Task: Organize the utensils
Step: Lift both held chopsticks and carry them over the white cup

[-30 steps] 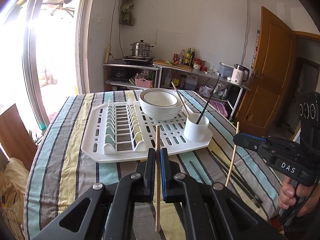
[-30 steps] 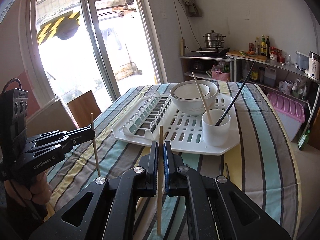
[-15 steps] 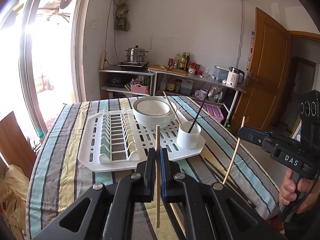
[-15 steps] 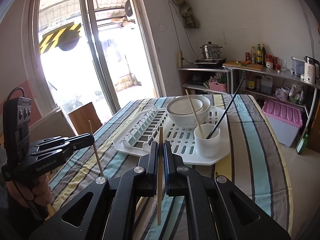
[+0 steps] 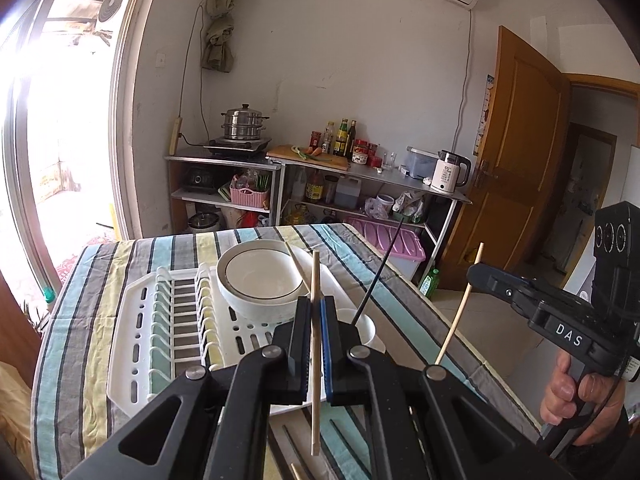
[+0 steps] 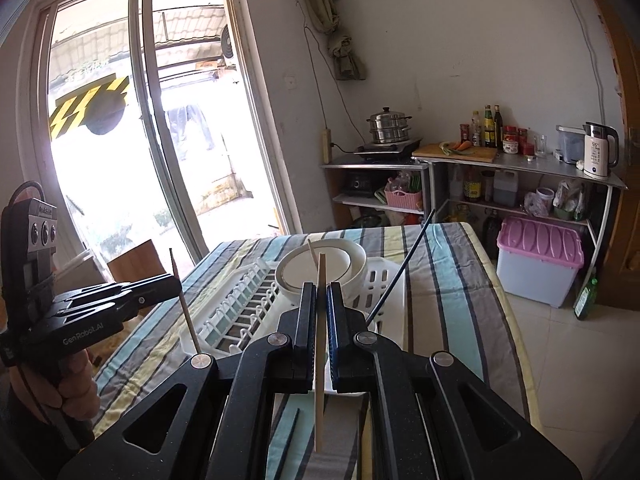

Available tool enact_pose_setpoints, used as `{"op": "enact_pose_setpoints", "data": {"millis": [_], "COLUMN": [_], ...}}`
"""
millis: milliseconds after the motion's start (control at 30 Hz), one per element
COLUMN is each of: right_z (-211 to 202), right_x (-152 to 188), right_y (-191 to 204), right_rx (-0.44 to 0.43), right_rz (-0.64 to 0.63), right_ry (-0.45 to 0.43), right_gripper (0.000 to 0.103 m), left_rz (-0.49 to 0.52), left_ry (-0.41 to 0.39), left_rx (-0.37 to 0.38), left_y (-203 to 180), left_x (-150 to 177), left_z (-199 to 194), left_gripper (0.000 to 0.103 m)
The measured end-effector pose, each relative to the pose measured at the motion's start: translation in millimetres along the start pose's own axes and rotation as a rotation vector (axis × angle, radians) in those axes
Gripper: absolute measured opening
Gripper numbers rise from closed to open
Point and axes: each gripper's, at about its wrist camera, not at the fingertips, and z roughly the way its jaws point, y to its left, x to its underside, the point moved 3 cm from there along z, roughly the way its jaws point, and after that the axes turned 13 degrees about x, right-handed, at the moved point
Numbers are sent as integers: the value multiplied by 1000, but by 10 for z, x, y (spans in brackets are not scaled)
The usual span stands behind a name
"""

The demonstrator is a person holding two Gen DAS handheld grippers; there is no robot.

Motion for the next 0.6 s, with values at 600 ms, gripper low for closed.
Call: {"op": "enact_pose_setpoints", "data": {"millis": [600], "right_z": [556], "right_x": [-572], "right_y": [-208], "right_rx": [18], "right_rz": [60], "right_ry": [-62], "right_gripper": [5], "left_rz": [-18], "left_ry": [-61], "left_rx": [44], "left_y": [62], "left_x": [-804], "left_z": [899], "left_gripper": [4]}}
